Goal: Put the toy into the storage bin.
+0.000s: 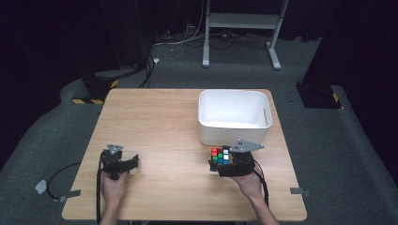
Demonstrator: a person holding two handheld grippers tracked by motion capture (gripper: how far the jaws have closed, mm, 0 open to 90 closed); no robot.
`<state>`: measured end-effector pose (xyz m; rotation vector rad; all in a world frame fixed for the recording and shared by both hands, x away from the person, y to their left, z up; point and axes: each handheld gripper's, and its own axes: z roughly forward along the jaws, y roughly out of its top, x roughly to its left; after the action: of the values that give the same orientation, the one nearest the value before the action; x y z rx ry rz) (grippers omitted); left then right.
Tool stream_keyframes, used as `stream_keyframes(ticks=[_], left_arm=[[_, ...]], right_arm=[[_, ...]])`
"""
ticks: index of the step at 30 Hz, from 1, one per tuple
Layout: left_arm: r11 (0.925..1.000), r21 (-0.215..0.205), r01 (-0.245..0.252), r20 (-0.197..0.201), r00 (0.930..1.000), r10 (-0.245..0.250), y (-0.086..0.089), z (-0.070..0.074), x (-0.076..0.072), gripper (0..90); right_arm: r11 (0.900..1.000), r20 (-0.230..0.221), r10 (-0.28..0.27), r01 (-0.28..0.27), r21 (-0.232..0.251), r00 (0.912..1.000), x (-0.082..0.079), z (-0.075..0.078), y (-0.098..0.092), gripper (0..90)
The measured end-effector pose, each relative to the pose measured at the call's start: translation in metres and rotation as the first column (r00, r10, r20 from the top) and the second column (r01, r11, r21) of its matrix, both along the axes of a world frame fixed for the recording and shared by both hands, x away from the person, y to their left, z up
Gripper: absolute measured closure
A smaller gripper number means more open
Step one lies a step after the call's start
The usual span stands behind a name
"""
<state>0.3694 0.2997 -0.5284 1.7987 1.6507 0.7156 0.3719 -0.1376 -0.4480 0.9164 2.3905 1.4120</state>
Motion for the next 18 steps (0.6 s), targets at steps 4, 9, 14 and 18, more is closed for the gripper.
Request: stream_keyframes(ticks=[4, 9, 14, 18], left_arm=[[1.0000, 0.000, 0.000, 0.000, 1.0000, 0.000, 0.000, 0.000, 0.000, 15.2], [1.0000, 0.000, 0.000, 0.000, 1.0000, 0.000, 0.000, 0.000, 0.000, 15.2], [1.0000, 0.000, 0.000, 0.000, 1.0000, 0.000, 0.000, 0.000, 0.000, 15.2], [1.0000, 0.000, 0.000, 0.000, 1.0000, 0.000, 0.000, 0.000, 0.000, 15.2]], right_arm=[[1.000, 0.004, 0.003, -0.003, -0.011, 1.0000, 0.001, 0.002, -0.001, 19.1], [1.000, 0.017, 0.004, -0.003, -0.018, 0.9998, -0.001, 0.008, -0.003, 19.1], [1.000, 0.021, 0.020, -0.020, -0.003, 0.9996, -0.002, 0.017, -0.004, 19.1], [0.999, 0.036, 0.035, -0.035, -0.012, 0.9987, -0.003, 0.025, -0.004, 19.2]])
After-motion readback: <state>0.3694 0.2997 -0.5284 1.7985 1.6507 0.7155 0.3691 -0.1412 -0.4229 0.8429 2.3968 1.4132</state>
